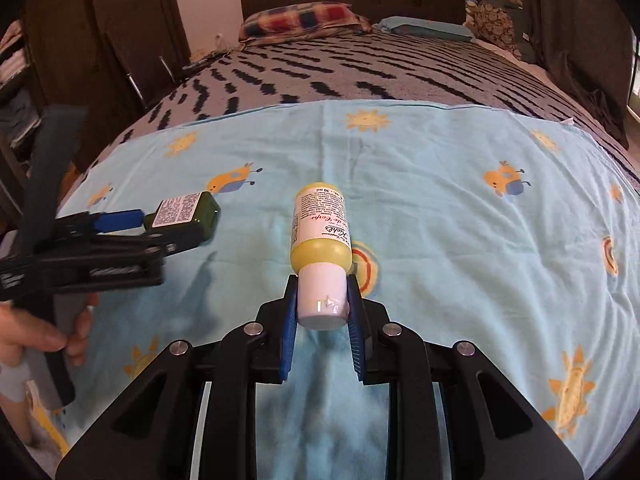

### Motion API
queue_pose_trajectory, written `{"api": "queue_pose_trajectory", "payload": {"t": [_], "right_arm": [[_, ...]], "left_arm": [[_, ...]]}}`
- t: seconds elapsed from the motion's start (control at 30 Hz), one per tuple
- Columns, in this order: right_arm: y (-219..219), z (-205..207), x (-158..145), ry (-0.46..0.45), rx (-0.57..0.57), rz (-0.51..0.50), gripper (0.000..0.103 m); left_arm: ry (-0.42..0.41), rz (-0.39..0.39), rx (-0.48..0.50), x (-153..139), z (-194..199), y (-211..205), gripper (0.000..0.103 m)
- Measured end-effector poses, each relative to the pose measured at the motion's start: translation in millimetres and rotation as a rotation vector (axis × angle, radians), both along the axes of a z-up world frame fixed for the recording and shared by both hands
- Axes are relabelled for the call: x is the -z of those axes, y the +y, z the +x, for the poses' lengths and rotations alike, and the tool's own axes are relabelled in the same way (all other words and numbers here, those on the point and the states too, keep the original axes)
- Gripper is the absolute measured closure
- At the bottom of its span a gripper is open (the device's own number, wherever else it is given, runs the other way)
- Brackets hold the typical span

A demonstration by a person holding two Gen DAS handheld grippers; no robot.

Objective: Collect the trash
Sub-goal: 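Grasp the green bottle with the left tool while the right tool grasps the yellow-white lotion bottle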

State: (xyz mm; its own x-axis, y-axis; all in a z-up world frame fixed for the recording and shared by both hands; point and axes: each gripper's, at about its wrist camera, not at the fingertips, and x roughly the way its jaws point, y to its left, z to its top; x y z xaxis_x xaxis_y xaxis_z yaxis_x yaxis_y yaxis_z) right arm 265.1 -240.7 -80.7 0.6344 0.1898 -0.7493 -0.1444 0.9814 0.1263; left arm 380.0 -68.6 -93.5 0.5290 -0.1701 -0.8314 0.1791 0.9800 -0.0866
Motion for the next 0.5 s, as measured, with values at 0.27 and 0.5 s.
{"api": "queue_pose_trajectory", "payload": {"t": [0.27,0.5], "right_arm": [[-0.1,-15.3,-12.6,-0.035,-0.023,-0.005,0.079],[-3.8,-38.8,-21.1,-0.055,-0.02,0.002,0.079]], "left_arm": [[-0.004,0.011,-0.044,7.8,10.3,-2.8,0.021],[-0.014,0.0,-0.012,-4.6,-13.4,3.3,0.021]]}}
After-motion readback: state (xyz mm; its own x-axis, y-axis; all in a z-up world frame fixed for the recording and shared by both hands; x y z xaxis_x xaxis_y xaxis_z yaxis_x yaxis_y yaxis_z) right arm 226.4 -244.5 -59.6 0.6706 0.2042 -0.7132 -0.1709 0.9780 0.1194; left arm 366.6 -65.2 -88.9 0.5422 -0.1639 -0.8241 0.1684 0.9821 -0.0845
